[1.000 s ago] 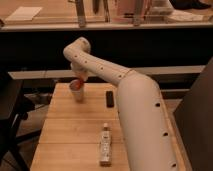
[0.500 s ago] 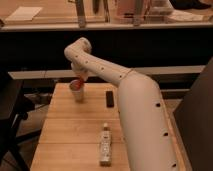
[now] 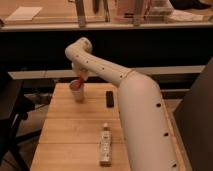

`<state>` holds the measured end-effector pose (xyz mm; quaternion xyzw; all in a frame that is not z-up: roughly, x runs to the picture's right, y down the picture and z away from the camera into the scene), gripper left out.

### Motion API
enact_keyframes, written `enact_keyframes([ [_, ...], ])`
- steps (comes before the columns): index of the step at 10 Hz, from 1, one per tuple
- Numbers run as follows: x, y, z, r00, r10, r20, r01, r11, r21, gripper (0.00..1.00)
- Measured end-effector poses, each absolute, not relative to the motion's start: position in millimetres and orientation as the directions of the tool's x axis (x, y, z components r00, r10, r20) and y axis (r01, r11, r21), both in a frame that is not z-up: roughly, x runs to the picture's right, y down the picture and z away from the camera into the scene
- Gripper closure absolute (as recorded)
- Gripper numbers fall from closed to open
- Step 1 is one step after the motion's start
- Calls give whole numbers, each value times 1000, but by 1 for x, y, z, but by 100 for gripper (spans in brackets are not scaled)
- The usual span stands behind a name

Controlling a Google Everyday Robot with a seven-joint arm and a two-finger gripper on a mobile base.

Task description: Place the pepper in the ceramic cup

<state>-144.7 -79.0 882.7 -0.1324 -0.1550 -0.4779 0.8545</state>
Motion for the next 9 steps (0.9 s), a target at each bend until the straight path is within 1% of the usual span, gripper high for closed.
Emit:
enact_keyframes([
  [1,-144,-79,883,497,-775,391,857,510,-78,72],
  [2,-144,-80,883,499,-773,391,855,513,-78,68],
  [9,-143,-83,886,513,-766,389,845,531,-70,68],
])
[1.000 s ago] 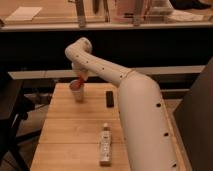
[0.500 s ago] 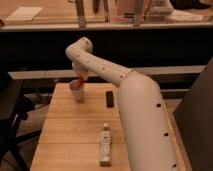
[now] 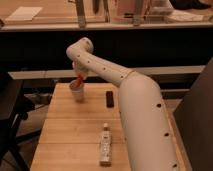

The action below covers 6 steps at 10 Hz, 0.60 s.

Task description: Place the pepper in the ceramic cup

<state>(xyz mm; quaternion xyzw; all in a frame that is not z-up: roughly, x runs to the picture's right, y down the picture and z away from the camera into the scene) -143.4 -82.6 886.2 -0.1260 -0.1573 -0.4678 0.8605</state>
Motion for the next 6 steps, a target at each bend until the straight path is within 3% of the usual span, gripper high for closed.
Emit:
enact_keyframes([
  [2,-143,-83,887,515,-764,388,843,534,-69,66],
  [4,-143,-83,886,517,-762,389,841,536,-69,44],
  [6,-144,-83,886,518,-762,389,841,537,-69,40],
])
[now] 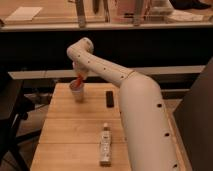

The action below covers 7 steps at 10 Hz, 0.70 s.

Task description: Place the pepper in the ceramic cup

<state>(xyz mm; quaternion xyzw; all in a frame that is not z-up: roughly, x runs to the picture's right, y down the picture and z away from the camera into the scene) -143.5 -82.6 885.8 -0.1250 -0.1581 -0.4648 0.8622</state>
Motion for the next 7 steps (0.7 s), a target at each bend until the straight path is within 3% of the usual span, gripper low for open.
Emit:
enact_keyframes([
  [5,-144,-83,886,522,-759,388,838,542,-66,40],
  [7,-143,-84,887,526,-756,389,834,547,-65,53],
])
